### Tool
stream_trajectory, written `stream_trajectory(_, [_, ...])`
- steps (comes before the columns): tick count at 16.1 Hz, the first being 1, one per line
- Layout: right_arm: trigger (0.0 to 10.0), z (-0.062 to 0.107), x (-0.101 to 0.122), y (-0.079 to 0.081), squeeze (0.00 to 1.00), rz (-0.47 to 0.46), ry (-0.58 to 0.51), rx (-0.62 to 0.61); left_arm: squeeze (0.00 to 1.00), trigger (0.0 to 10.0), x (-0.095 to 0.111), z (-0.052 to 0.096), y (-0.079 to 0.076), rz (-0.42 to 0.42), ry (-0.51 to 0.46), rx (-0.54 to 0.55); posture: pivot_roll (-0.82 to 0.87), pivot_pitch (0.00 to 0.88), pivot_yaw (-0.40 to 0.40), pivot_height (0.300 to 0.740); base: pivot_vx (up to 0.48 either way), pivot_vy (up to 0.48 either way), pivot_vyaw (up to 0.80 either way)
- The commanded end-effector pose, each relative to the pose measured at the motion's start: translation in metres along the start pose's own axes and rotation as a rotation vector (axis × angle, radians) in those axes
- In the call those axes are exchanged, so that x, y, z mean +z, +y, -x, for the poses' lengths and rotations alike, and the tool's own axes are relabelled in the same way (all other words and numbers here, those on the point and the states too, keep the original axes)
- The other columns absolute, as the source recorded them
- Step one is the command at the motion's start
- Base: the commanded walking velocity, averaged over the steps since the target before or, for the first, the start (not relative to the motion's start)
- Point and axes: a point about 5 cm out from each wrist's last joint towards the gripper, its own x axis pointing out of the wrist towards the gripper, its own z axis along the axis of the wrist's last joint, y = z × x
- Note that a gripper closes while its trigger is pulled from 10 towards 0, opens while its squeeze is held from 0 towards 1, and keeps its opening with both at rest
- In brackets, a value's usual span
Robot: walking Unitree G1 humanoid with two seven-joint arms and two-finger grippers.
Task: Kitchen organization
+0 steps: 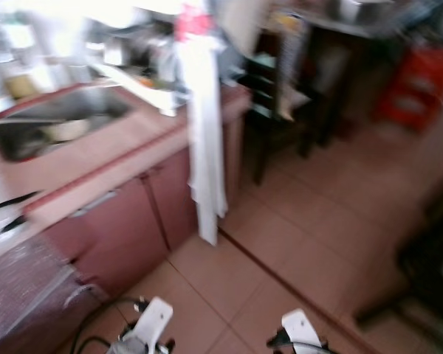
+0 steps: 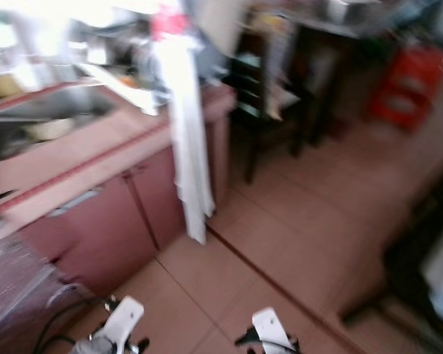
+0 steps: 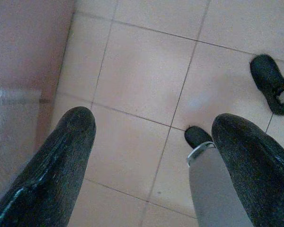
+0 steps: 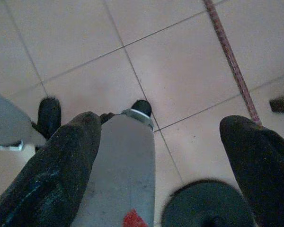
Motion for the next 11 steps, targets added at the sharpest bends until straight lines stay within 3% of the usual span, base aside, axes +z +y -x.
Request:
stream_trajectory(1, [10.0, 0.0006, -0.0030, -0.0022, 0.00, -0.002, 0.015, -0.009, 0.00, 10.0, -0.0003, -0.0003, -0.0027, -0.008, 0.002, -0.011, -0.19, 0.027, 0.068, 0.740, 0.000, 0.000, -0.76])
stream_trajectory(2, [10.0, 0.0006, -0.0031, -0.0017, 0.00, -0.002, 0.014, -0.008, 0.00, 10.0, -0.0006, -0.0002, -0.0024, -0.010, 0.003, -0.009, -0.19, 0.027, 0.069, 0.740, 0.000, 0.000, -0.60])
stream_trajectory(11, [10.0, 0.0010, -0.0054, -0.0015, 0.00, 0.014, 0.021, -0.001, 0.00, 10.0, -0.0034, 0.0002, -0.0009, 0.003, 0.013, 0.024, -0.17, 0.031, 0.048, 0.740, 0.000, 0.000, 0.00])
